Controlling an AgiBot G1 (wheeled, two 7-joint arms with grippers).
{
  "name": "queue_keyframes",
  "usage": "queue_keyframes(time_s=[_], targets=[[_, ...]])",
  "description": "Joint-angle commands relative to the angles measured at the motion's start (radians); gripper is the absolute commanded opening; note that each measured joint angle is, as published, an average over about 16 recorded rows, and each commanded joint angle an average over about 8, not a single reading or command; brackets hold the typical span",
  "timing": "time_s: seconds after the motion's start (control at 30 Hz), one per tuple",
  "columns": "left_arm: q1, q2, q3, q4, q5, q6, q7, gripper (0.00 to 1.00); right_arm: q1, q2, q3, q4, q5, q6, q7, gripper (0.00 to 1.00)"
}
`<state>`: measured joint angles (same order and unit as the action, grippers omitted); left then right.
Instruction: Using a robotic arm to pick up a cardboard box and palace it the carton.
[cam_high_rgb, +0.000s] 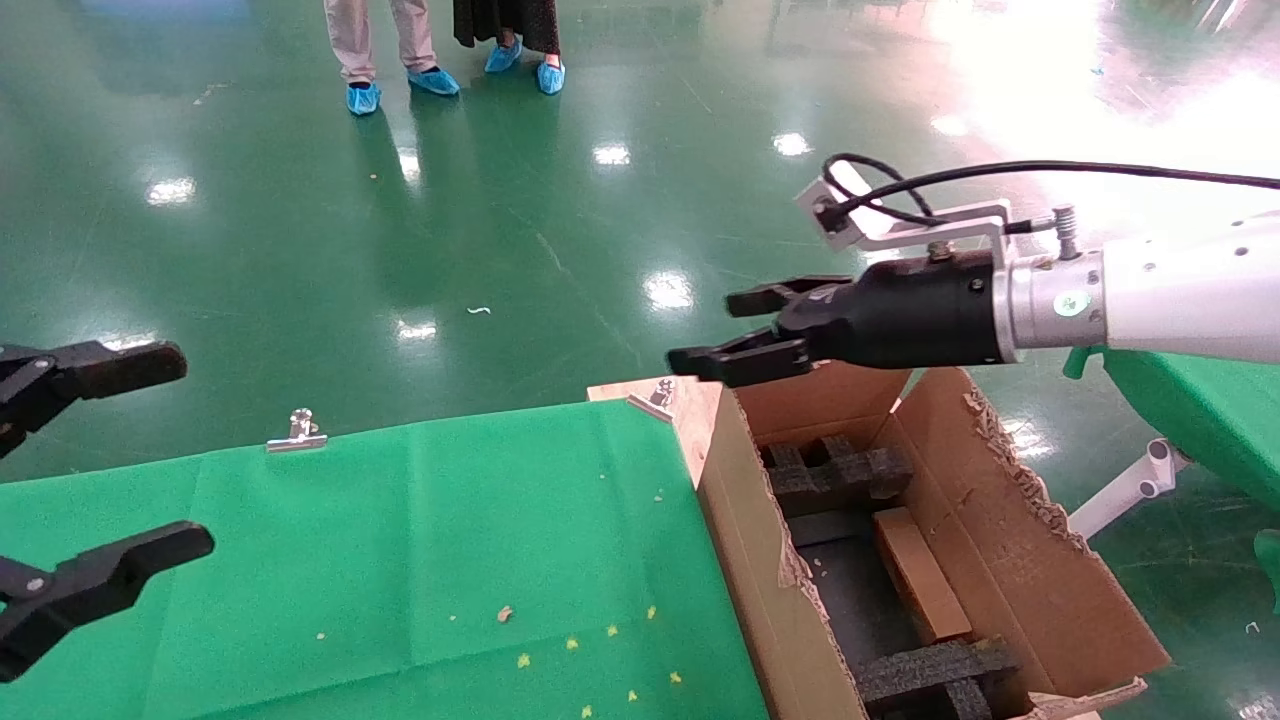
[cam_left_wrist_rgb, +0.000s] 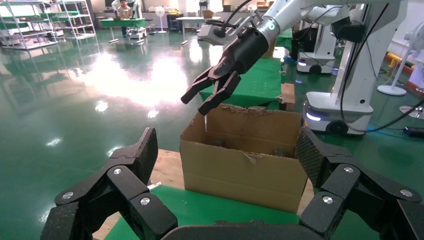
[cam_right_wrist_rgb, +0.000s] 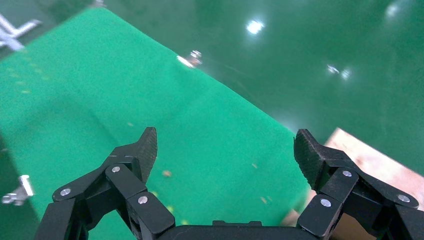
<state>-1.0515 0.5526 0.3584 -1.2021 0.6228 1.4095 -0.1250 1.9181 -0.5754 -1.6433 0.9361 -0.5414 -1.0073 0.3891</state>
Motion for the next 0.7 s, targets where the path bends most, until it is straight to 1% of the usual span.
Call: queue_keyframes(time_s=[0.03, 0.7], targets=[[0.000, 0.000, 0.000, 0.000, 0.000, 0.000, 0.000, 1.00, -0.032, -0.001, 0.051, 0.013, -0.007, -0.018, -0.008, 1.00], [0.000, 0.000, 0.000, 0.000, 0.000, 0.000, 0.000, 1.00, -0.363, -0.015, 0.588, 0.150, -0.082, -0.210, -0.087, 1.00]])
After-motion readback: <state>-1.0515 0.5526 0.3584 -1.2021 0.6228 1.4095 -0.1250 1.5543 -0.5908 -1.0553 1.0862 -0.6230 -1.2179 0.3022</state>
